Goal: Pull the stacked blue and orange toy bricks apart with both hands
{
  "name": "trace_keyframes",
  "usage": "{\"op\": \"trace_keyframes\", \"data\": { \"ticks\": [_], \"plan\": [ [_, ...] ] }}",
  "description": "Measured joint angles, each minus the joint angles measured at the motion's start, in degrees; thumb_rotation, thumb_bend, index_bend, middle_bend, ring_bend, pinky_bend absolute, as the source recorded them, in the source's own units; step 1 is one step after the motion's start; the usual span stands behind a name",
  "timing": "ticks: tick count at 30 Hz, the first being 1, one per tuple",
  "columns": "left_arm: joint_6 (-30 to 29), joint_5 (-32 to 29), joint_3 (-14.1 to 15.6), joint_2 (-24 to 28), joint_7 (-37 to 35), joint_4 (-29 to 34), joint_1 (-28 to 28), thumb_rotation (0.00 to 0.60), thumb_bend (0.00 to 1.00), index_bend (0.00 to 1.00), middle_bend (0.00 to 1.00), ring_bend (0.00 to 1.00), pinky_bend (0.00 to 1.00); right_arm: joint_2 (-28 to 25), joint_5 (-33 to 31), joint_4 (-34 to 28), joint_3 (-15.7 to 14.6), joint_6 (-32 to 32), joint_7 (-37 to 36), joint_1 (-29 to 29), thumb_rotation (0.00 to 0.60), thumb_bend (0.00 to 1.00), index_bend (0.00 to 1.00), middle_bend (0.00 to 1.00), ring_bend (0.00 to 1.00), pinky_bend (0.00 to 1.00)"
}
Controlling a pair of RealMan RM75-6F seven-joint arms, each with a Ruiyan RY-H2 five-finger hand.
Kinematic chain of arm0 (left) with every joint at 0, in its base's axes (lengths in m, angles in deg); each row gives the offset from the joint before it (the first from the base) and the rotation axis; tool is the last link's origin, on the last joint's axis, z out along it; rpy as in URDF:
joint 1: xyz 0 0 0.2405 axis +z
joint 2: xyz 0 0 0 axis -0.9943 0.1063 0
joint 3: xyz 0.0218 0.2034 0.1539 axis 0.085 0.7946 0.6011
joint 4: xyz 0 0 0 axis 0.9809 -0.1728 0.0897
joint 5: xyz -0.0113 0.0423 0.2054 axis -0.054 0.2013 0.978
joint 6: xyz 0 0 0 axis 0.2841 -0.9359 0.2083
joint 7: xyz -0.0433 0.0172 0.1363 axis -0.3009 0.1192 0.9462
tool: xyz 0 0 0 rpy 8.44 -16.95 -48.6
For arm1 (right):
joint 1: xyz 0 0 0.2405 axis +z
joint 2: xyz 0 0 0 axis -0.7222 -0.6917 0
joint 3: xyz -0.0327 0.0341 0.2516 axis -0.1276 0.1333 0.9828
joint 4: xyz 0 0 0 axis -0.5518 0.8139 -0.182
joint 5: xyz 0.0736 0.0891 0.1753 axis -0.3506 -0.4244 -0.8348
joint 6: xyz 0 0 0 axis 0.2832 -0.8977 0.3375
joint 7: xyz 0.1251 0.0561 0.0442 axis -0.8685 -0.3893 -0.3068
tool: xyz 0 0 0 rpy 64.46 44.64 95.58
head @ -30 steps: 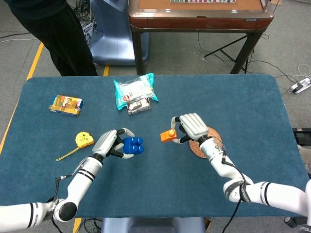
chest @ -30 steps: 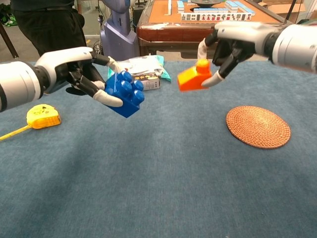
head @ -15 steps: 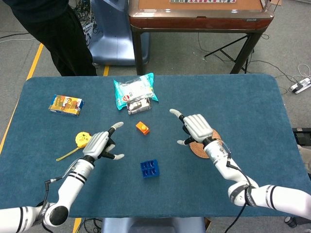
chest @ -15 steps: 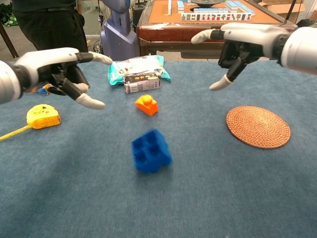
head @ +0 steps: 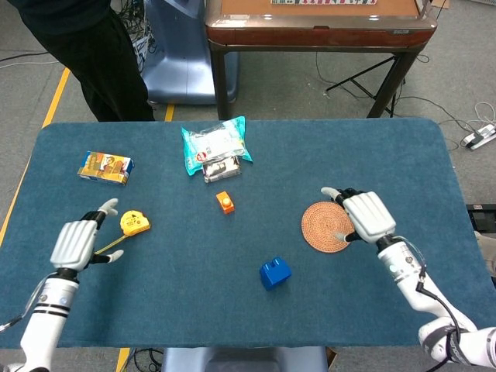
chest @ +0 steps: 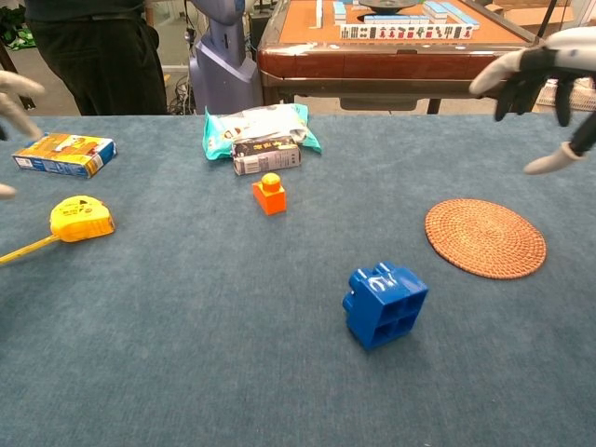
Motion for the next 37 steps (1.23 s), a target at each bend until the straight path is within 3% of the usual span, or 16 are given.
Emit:
{"op": "trace_keyframes", "data": {
  "ticks": [9,19,26,37],
  "plan": [
    [-3.9,4.5,3.0,4.4,-7.6,-2.6,8.0,0.600,0.01,0.15,0.25,0.23,0.44,-3.7,8.8,0.9,-3.5,-9.3,-5.1,-8.6,0.600,0.00,0.18,0.31,0.28,0.43],
    [-9.7,10.7,5.0,6.0,-10.3,-8.0,14.8,0.600,0.01,0.20,0.25,0.23,0.42,-5.9,11.8,3.7,-6.7,-17.7,-10.2,-18.7,0.600,0.00,0.18,0.31,0.28,0.43],
    [-14.6,14.3,5.2,6.0,-9.4,-9.2,18.9,0.600,0.01,0.22,0.25,0.23,0.42,-6.6,12.9,5.9,-7.2,-22.1,-14.5,-23.8,0.600,0.00,0.18,0.31,0.28,0.43],
    [-13.2,15.8,4.7,5.5,-6.5,-9.1,20.6,0.600,0.01,0.22,0.25,0.23,0.42,-7.0,14.2,6.9,-6.2,-23.3,-16.6,-26.9,0.600,0.00,0.19,0.31,0.28,0.43]
  ]
}}
